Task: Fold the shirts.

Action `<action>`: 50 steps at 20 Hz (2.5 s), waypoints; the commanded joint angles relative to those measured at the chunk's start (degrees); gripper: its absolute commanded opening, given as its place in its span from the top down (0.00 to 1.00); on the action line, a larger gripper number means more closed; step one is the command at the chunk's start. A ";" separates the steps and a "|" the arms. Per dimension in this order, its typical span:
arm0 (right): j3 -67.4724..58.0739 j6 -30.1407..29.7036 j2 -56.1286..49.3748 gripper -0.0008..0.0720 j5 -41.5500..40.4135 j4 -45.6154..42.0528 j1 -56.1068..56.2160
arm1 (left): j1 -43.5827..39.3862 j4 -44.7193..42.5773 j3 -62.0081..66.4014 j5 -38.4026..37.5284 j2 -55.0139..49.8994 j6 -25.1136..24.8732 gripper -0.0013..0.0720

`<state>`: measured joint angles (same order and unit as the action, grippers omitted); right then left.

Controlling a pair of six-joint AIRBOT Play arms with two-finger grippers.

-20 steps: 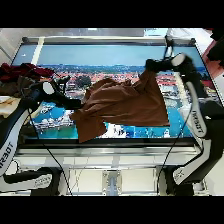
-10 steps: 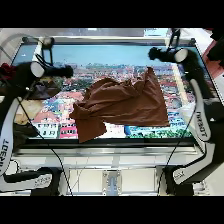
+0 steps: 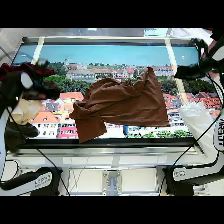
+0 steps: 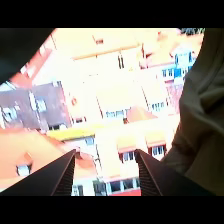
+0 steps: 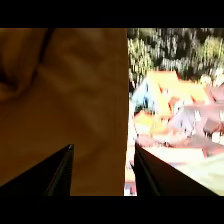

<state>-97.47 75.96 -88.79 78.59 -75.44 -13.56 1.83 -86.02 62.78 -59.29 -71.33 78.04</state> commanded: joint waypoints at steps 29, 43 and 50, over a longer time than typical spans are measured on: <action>14.60 -5.53 17.51 0.37 -0.46 10.84 -3.58 | -4.92 40.81 -37.31 41.40 9.62 -10.40 0.48; 14.62 -5.53 17.51 0.37 0.09 11.87 -3.54 | -5.05 54.49 -35.56 36.37 2.12 -16.94 0.58; 27.74 2.40 17.46 0.37 0.83 9.11 -3.61 | -5.05 59.04 -32.09 31.01 2.16 -19.43 0.97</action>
<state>-77.10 73.32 -71.29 79.20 -64.38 -17.12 -3.20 -28.82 28.95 -25.50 -69.17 59.53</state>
